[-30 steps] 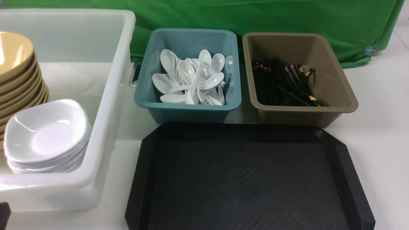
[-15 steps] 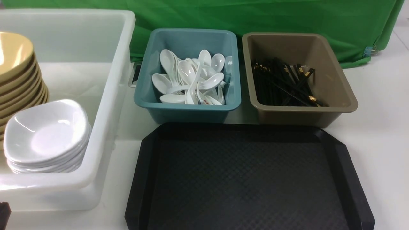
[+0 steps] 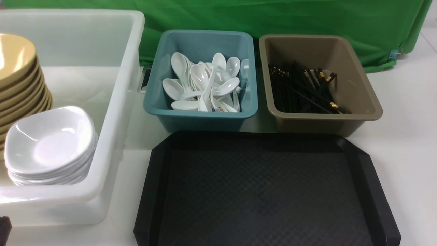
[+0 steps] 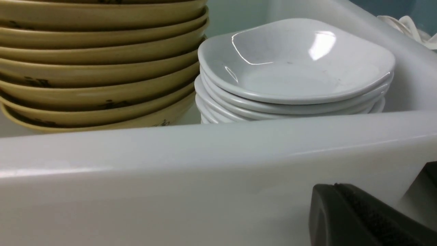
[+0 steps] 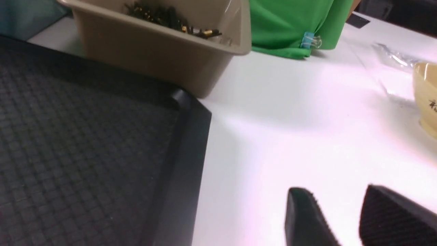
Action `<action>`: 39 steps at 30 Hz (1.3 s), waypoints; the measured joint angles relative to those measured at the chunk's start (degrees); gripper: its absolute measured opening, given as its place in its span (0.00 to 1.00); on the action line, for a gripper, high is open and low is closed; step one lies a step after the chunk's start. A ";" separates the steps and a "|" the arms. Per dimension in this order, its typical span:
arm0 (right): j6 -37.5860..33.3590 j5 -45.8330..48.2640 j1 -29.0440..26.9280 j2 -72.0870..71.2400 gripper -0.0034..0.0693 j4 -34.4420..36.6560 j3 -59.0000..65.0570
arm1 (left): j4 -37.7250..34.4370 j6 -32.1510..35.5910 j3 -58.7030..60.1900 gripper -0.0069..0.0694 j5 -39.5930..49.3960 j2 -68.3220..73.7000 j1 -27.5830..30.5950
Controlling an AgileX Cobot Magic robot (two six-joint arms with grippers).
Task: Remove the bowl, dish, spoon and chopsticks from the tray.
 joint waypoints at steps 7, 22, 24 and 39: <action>0.00 -0.01 0.00 0.00 0.38 0.00 0.00 | 0.00 0.00 0.00 0.10 0.00 -0.05 0.00; 0.00 -0.01 0.00 -0.02 0.38 0.00 0.00 | 0.00 0.08 0.00 0.11 0.00 -0.05 0.00; -0.05 -0.01 0.00 -0.02 0.38 0.00 0.00 | 0.00 0.08 0.00 0.11 0.00 -0.05 0.00; -0.05 -0.01 0.00 -0.02 0.38 0.00 0.00 | 0.00 0.08 0.00 0.11 0.00 -0.05 0.00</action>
